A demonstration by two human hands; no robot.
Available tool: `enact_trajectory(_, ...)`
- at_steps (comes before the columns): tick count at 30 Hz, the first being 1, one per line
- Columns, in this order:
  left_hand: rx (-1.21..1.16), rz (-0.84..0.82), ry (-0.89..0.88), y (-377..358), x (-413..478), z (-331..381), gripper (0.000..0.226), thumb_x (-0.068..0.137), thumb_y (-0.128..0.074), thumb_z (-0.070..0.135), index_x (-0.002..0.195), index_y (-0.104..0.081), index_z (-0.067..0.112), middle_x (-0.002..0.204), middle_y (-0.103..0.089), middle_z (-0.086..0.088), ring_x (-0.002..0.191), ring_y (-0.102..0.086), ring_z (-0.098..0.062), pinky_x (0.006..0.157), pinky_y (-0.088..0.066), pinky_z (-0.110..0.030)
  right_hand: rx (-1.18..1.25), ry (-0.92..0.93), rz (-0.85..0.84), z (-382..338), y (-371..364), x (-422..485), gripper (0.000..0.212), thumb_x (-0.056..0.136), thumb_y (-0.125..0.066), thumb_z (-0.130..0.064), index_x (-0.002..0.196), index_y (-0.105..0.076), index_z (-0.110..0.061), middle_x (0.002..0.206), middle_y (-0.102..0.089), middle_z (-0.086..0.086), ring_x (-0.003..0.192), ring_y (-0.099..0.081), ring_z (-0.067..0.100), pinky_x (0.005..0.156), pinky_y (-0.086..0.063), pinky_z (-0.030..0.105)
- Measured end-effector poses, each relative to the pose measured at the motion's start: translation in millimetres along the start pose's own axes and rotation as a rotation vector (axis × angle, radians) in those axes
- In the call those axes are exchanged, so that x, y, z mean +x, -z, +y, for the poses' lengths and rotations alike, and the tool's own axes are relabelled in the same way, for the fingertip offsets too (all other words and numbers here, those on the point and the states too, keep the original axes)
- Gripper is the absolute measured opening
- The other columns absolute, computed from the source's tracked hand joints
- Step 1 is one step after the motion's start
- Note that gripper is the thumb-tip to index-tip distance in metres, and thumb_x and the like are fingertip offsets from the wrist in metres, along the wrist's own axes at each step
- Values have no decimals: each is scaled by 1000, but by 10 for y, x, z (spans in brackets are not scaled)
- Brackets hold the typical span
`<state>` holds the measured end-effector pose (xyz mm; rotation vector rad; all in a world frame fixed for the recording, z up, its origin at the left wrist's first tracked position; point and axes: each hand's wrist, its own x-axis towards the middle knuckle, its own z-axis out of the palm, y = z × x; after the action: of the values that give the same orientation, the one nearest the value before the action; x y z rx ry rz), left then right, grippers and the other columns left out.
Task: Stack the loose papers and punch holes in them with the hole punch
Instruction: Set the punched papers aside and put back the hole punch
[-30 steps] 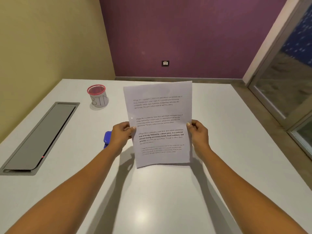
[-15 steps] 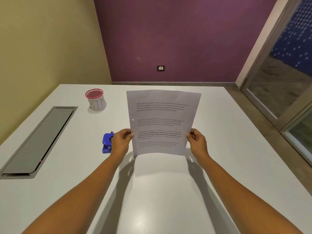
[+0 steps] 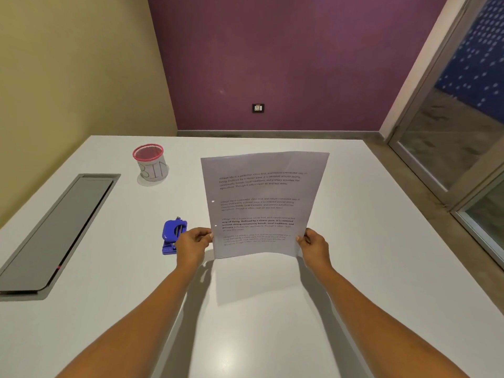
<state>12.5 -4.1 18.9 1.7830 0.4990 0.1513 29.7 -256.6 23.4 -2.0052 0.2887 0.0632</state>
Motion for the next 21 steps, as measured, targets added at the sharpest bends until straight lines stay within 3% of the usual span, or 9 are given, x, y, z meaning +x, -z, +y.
enact_trajectory(2,3,10,-2,-18,34,11,10,86,-57,-1,92,-65,-1,73,-63,0,69,-58,-19,80,-50,-33,-6,-3,9,-16,-9,31,19,92,-45,-4,103,-60,2,98,-65,20,85,-54,29,78,-47,37)
enact_trajectory(5,-17,16,4,-26,74,41,10,87,-56,-2,92,-64,-3,70,-61,-1,67,-58,-21,65,-53,-21,9,9,11,-52,-14,61,15,93,-46,-4,97,-60,-5,91,-62,11,84,-54,24,68,-44,25)
enact_trajectory(7,-27,15,22,-28,94,65,9,87,-56,-1,92,-64,-2,71,-62,-3,69,-60,-23,57,-53,-13,30,17,25,-82,-7,64,13,93,-47,-5,94,-60,-7,90,-61,8,83,-55,23,70,-46,26)
enact_trajectory(13,-47,22,83,-51,121,132,11,85,-57,-4,94,-64,-5,76,-61,-10,65,-57,-24,48,-52,-11,41,10,39,-107,-2,-17,20,90,-54,-6,109,-59,-2,102,-65,11,92,-59,24,80,-45,27)
enact_trajectory(19,-48,7,100,-135,128,257,10,84,-57,-7,85,-63,2,68,-59,-5,64,-57,-25,58,-56,-21,21,-21,43,-85,77,-22,28,92,-48,-4,119,-56,-3,119,-63,14,107,-59,29,85,-44,27)
enact_trajectory(21,-45,6,123,-214,165,319,10,83,-58,-8,80,-64,-1,72,-61,-10,71,-59,-30,72,-57,-36,30,-30,54,-96,128,36,30,92,-46,-3,120,-55,-3,120,-62,14,106,-58,27,84,-42,25)
